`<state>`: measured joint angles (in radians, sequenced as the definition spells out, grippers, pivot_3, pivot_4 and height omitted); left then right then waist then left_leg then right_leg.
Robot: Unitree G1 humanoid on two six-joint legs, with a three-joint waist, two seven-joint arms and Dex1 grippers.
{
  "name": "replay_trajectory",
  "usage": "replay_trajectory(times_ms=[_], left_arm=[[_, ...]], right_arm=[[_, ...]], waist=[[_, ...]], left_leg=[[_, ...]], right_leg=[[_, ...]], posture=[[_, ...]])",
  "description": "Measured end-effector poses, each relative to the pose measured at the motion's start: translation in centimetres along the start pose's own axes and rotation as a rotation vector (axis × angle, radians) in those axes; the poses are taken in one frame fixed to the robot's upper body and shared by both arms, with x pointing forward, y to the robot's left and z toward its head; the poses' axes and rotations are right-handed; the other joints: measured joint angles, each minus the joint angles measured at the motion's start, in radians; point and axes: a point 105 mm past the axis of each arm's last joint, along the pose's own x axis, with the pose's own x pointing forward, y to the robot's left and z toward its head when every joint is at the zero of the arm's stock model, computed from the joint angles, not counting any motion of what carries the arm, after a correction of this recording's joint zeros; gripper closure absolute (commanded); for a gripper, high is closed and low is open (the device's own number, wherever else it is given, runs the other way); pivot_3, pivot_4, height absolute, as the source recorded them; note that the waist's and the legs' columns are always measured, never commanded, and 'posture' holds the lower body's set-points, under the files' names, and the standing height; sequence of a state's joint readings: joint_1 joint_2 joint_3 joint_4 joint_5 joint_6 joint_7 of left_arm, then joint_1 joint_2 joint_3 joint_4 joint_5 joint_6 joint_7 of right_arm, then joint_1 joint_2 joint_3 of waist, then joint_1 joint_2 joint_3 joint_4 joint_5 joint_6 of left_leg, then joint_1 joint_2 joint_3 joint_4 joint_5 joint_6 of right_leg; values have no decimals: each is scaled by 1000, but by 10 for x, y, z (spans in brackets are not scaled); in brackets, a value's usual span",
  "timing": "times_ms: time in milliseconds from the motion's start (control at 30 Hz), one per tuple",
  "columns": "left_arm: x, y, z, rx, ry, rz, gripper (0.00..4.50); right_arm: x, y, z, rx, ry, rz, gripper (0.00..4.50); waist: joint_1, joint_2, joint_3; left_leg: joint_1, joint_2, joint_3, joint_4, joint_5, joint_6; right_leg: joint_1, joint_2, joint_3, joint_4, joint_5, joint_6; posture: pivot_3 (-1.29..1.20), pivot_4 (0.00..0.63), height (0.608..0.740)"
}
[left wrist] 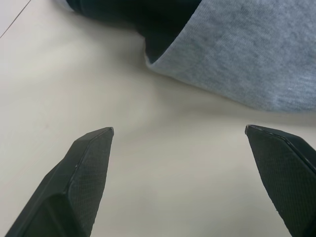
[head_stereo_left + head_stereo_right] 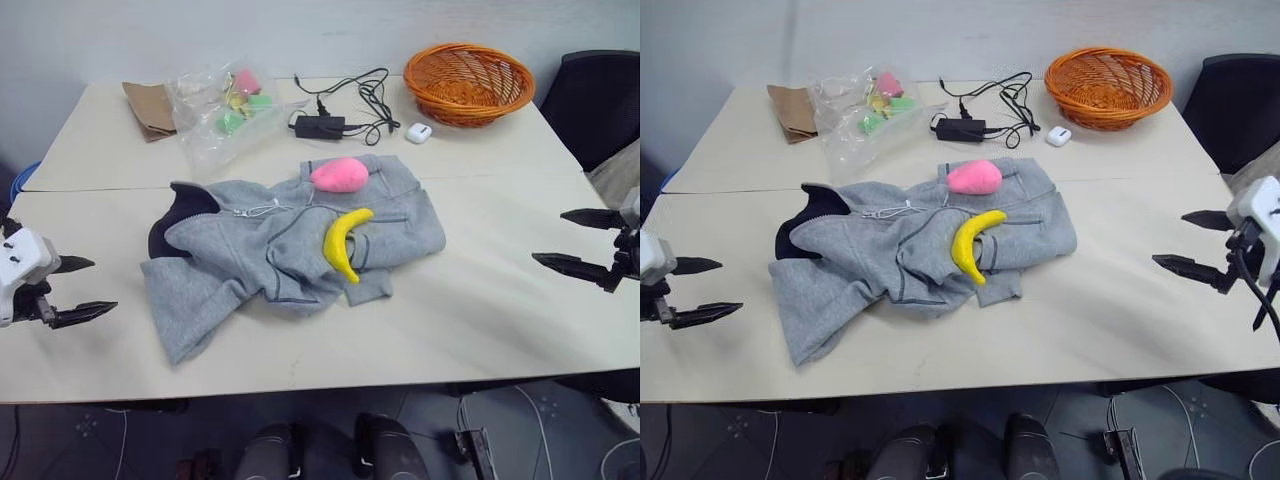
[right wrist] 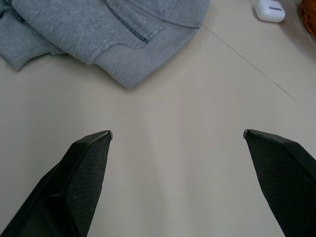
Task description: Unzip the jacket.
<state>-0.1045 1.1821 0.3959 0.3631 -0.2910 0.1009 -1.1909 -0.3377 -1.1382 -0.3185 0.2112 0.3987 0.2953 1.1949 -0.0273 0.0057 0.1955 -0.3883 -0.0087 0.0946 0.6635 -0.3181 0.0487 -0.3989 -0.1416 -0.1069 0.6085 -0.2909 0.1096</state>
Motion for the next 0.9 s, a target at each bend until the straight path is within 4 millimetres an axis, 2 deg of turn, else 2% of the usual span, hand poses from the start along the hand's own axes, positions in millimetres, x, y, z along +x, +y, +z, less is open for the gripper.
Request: replay_trajectory(times_ms=[233, 433, 600, 700, 900], left_arm=[[6, -8, -5, -9, -21, 1, 0], [9, -3, 8, 12, -49, 15, 0], [19, 3, 33, 28, -132, 34, 0], [20, 7, 40, 11, -163, 52, 0], [28, -9, 54, -63, -217, -41, 0]], right_arm=[[7, 5, -1, 6, 14, 43, 19], [8, 1, 11, -20, -13, 37, 19], [14, 4, 15, -8, -40, 41, 19], [17, 5, 15, -2, -42, 44, 19], [25, 5, 21, 10, -65, 53, 19]], waist=[[0, 0, 0], [0, 0, 0], [2, 0, 0], [1, 0, 0], [0, 0, 0]], left_leg=[[0, 0, 0, 1, 0, 1], [0, 0, 1, 1, 0, 1], [-1, 0, 1, 2, 0, 1], [0, 0, 2, 2, 0, 1], [0, 0, 4, 3, 0, 2]], right_leg=[[0, 0, 0, 0, 0, 0], [-1, 0, -1, 2, 0, 0], [-1, 0, -1, 2, 0, 0], [-1, 0, -2, 3, 0, 0], [-1, 1, -3, 4, 0, 0]], posture=[[0, 150, 740], [0, 150, 740], [0, 150, 740], [0, 150, 740], [0, 150, 740]])
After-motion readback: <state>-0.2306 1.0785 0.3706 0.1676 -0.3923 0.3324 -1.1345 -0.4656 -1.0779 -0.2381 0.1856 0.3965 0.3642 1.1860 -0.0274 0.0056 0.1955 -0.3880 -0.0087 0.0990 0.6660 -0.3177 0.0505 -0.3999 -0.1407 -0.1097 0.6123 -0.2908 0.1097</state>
